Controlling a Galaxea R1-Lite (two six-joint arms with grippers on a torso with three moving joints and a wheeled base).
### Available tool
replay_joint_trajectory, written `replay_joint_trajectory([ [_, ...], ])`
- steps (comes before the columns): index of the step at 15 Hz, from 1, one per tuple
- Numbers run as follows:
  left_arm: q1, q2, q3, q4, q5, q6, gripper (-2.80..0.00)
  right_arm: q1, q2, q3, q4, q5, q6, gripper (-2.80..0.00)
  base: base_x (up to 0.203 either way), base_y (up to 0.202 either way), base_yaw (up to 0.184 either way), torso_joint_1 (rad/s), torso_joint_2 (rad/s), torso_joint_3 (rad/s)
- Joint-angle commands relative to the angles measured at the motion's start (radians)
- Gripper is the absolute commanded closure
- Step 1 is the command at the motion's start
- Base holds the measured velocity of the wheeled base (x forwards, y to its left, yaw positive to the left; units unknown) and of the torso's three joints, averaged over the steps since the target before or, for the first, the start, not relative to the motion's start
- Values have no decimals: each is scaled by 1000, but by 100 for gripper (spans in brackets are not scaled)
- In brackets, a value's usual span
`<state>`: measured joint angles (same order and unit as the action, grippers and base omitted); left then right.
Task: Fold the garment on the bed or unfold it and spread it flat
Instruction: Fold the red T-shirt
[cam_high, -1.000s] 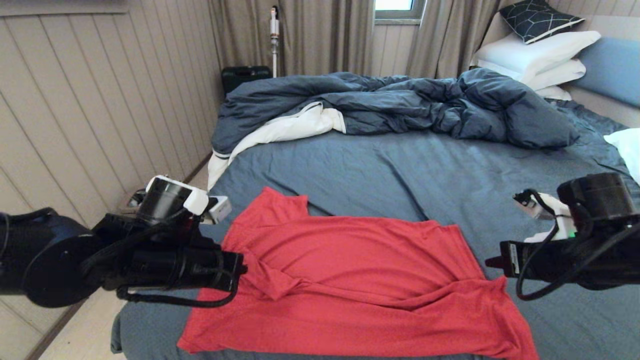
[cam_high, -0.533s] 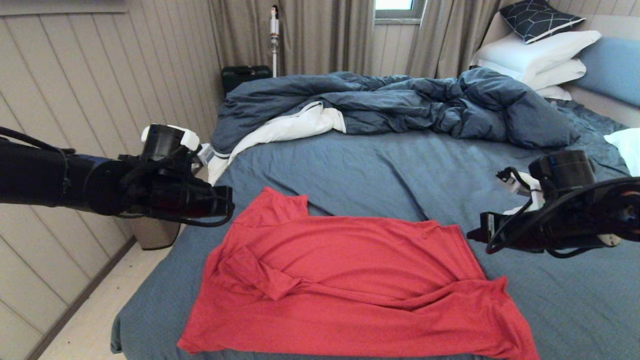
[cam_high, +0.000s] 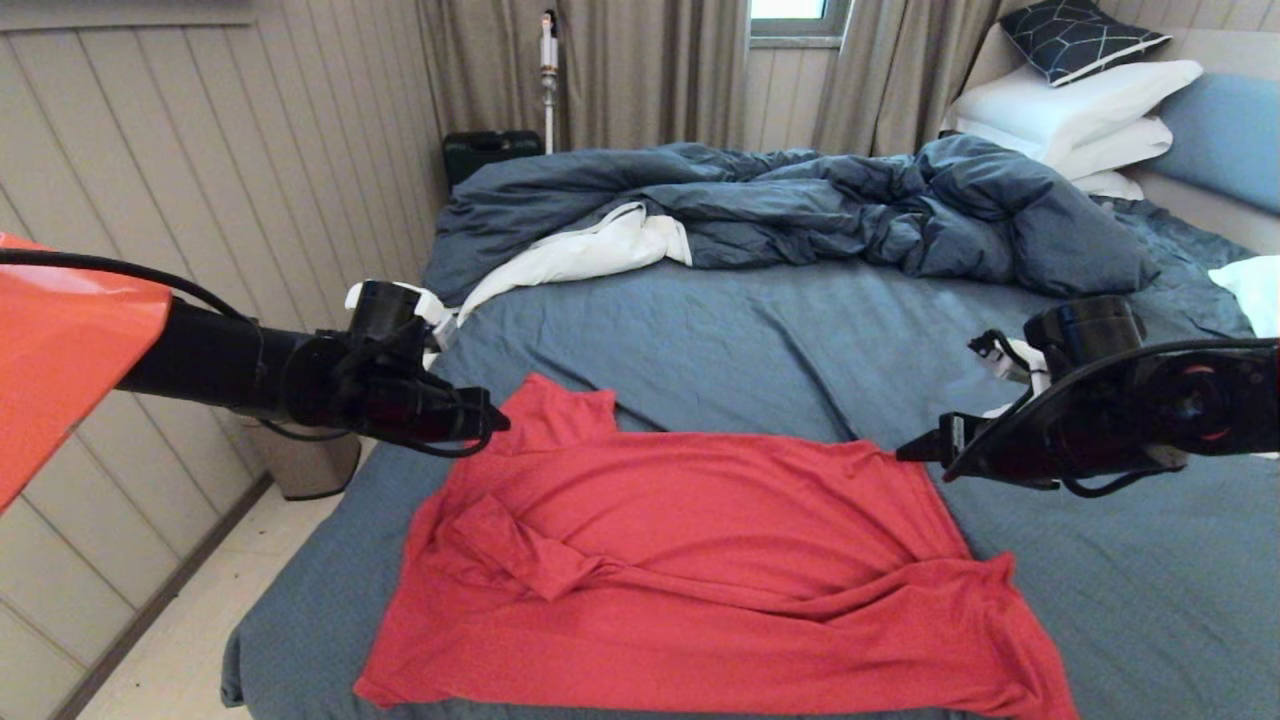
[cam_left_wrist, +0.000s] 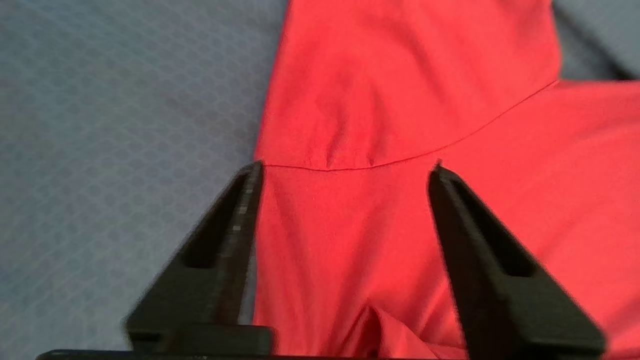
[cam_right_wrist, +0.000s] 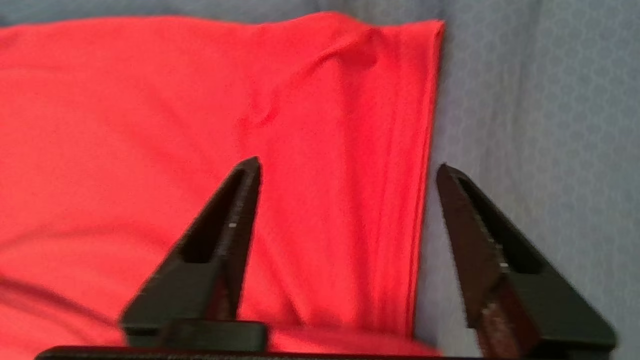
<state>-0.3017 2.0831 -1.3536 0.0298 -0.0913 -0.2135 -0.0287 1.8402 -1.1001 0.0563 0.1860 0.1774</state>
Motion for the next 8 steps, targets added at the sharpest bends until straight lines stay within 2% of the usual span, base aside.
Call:
replay_joint_trajectory([
  [1, 7, 31, -5, -1, -2, 4, -280, -2, 43, -19, 0, 1, 1, -280, 0, 0, 0, 0, 0, 0],
  [4, 16, 38, -5, -2, -2, 6, -280, -7, 86, -55, 0, -1, 1, -280, 0, 0, 0, 0, 0, 0],
  [8, 22, 42, -5, -7, -5, 8, -280, -7, 144, -117, -1, -44, -1, -280, 0, 0, 0, 0, 0, 0],
])
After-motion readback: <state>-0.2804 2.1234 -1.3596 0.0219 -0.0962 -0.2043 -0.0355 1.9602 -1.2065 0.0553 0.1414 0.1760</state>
